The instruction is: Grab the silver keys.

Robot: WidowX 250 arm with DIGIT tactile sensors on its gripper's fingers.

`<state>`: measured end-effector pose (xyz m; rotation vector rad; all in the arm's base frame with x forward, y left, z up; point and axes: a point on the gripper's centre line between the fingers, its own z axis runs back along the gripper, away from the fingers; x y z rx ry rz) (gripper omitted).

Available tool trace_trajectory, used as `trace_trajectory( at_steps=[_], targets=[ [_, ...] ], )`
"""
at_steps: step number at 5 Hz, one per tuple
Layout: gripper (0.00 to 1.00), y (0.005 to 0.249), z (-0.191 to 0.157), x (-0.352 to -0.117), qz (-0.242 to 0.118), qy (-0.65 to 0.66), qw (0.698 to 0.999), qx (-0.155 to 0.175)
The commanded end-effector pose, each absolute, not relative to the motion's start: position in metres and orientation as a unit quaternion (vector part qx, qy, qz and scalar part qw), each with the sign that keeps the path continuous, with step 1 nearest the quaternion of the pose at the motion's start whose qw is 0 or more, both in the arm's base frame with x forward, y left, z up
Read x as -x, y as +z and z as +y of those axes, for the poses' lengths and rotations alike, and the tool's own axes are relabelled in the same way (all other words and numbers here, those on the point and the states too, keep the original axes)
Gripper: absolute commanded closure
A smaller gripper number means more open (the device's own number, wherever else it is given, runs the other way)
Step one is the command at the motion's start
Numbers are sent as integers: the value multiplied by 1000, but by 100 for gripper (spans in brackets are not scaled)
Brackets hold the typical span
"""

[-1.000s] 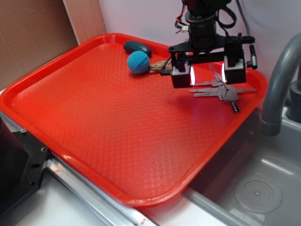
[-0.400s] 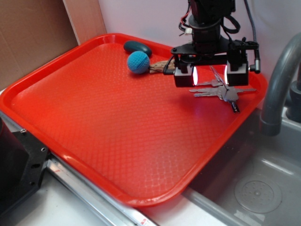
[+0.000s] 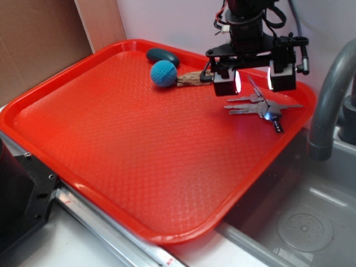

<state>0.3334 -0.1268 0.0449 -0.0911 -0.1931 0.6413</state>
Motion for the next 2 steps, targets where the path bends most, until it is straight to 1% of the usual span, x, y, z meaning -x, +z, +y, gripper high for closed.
trace_trajectory(
  at_steps=[1, 2],
  targets=[
    [100, 61, -122, -348, -112, 327, 937, 53],
    [100, 63, -125, -345, -106, 319, 941, 47]
  ],
)
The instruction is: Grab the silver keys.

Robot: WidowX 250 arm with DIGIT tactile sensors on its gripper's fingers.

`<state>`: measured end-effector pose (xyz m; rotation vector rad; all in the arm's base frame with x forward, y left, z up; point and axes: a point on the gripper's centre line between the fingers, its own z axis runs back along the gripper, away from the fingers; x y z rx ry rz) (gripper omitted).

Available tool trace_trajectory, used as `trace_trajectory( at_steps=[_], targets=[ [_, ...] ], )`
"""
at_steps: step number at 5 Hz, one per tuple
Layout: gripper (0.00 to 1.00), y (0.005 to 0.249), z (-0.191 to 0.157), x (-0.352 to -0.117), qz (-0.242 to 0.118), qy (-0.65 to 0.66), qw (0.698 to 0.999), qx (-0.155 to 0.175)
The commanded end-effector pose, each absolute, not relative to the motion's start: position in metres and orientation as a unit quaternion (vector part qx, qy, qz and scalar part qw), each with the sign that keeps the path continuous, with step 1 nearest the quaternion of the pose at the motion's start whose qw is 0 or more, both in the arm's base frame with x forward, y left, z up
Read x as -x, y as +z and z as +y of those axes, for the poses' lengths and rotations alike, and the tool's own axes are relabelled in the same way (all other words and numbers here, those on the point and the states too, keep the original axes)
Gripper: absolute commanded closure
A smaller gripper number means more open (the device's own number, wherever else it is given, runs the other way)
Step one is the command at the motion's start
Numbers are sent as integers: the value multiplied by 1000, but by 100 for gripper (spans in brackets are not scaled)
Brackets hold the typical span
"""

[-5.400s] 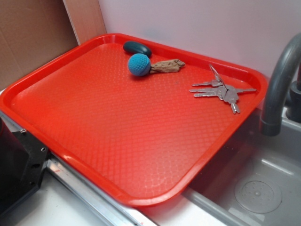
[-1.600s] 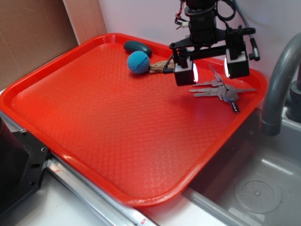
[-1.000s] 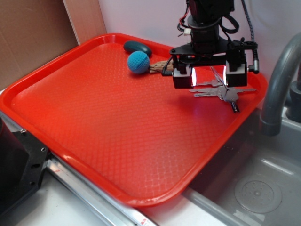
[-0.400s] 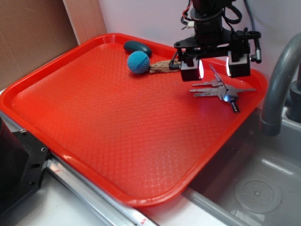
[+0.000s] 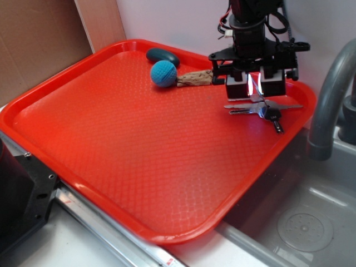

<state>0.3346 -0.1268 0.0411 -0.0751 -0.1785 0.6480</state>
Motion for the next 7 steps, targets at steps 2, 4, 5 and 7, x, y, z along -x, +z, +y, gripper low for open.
trace_trajectory(
  at_steps=[2, 4, 5, 7],
  targets=[
    [100, 143, -105, -277, -55, 141, 987, 51],
    [100, 237, -29, -221, -109, -41, 990, 81],
    [100, 284, -4, -217, -94, -44, 988, 113],
    [100, 282, -5, -222, -66, -22, 991, 115]
  ],
)
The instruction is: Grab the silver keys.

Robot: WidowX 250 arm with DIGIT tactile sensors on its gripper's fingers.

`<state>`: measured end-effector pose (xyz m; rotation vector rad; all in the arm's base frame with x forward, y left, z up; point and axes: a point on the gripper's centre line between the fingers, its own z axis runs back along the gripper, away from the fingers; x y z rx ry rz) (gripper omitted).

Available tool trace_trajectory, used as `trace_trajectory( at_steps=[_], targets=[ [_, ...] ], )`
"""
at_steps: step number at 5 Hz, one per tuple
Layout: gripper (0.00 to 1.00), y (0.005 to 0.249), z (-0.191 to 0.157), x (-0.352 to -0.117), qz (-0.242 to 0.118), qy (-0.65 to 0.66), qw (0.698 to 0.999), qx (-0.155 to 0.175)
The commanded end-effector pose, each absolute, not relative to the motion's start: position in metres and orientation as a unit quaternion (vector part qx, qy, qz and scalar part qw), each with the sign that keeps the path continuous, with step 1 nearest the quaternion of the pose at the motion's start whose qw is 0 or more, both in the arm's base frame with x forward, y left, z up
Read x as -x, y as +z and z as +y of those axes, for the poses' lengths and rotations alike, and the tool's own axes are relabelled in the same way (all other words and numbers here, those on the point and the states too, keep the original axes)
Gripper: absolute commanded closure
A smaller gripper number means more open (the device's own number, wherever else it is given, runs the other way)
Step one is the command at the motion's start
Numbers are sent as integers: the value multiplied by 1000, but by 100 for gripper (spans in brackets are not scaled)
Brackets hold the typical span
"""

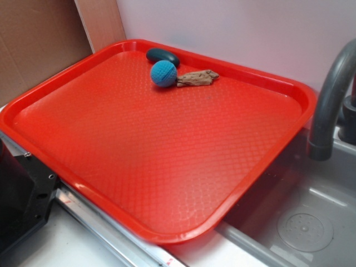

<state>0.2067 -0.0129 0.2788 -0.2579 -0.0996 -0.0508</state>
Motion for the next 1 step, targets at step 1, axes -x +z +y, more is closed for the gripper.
trace_trajectory(
  at_steps=[1],
  targets=[
    [100, 273, -20, -231, -45, -22, 994, 99]
  ],
)
